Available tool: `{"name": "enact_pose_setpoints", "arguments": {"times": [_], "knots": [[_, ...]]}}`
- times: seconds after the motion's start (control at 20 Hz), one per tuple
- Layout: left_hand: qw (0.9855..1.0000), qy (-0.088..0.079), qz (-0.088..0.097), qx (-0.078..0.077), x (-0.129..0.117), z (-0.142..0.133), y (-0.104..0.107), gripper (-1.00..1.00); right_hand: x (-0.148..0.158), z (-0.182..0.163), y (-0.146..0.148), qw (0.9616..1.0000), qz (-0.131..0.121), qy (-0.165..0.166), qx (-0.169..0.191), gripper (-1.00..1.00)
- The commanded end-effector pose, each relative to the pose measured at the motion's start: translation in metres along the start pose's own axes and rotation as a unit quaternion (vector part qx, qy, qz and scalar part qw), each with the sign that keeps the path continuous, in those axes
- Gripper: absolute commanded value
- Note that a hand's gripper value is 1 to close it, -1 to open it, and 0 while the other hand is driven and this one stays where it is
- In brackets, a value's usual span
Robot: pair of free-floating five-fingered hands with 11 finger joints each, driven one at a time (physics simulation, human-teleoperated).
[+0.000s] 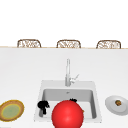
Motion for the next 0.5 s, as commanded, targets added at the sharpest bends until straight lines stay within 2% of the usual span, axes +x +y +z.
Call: {"name": "enact_pose_setpoints", "arguments": {"times": [0.0, 0.2, 0.45], "knots": [[1.0, 0.0, 0.0, 0.0, 0.0, 0.0, 0.0, 0.0, 0.015, -0.024, 0.014, 0.9995, 0.005, 0.018, 0.025, -1.0], [1.0, 0.0, 0.0, 0.0, 0.0, 0.0, 0.0, 0.0, 0.035, -0.029, 0.024, 0.9975, 0.002, 0.044, 0.054, -1.0], [1.0, 0.0, 0.0, 0.0, 0.0, 0.0, 0.0, 0.0, 0.052, -0.041, 0.021, 0.9928, 0.053, 0.062, 0.087, -1.0]]}}
